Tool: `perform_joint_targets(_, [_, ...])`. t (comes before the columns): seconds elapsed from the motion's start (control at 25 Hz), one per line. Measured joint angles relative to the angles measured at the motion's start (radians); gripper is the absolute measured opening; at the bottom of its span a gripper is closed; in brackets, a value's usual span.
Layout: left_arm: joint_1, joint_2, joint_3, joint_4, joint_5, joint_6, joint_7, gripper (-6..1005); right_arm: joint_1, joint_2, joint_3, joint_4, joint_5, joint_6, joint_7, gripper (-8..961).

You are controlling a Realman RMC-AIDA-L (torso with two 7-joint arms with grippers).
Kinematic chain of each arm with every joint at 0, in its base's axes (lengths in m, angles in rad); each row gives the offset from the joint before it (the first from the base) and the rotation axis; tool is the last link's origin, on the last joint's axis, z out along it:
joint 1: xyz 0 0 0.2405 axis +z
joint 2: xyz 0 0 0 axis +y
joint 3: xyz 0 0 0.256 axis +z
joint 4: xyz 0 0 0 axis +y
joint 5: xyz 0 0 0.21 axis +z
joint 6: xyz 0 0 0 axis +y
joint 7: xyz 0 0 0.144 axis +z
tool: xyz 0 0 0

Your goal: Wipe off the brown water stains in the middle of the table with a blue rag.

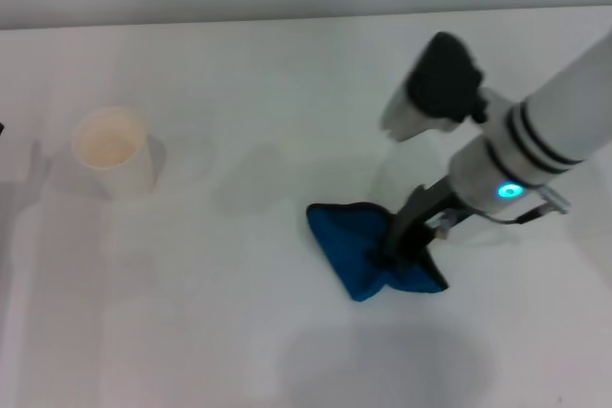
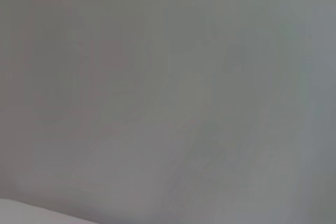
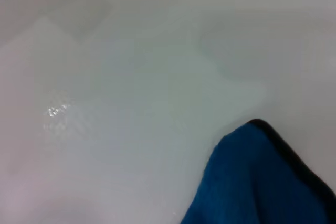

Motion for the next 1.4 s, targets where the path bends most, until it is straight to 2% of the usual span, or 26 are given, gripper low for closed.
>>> perform_joint_targets(0.16, [-0.006,-0.001,0.000,-0.007,-0.001,-0.001,0.000,876,-0.058,-0.002,0.074,-0.059,-0.043,0.048,0.001,152])
perform_joint_targets(0.32, [-0.011,0.000,0.000,-0.008,-0.002,-0.002,0.001,875,-0.091,0.000,0.093,-0.078,-0.057,0.090,0.011,152])
perform_joint_targets(0.68, [-0.013,0.000,0.000,-0.009,-0.016,-0.002,-0.001,875,-0.101,0.008,0.088,-0.080,-0.004,0.095,0.035,153])
perform_joint_targets(0.92, [-0.017,0.000,0.000,-0.011,-0.029,-0.002,-0.001,875,-0.095,0.008,0.078,-0.061,0.024,0.050,0.043,198])
perform_joint_targets(1.32, [-0.024,0.001,-0.022,-0.011,-0.029,-0.002,0.000,876,-0.093,0.005,0.080,-0.084,0.062,0.076,-0.008,274])
perform_joint_targets(1.4, [-0.024,0.001,-0.023,-0.012,-0.029,-0.002,0.000,876,-0.099,0.004,0.096,-0.100,0.074,0.076,-0.020,379])
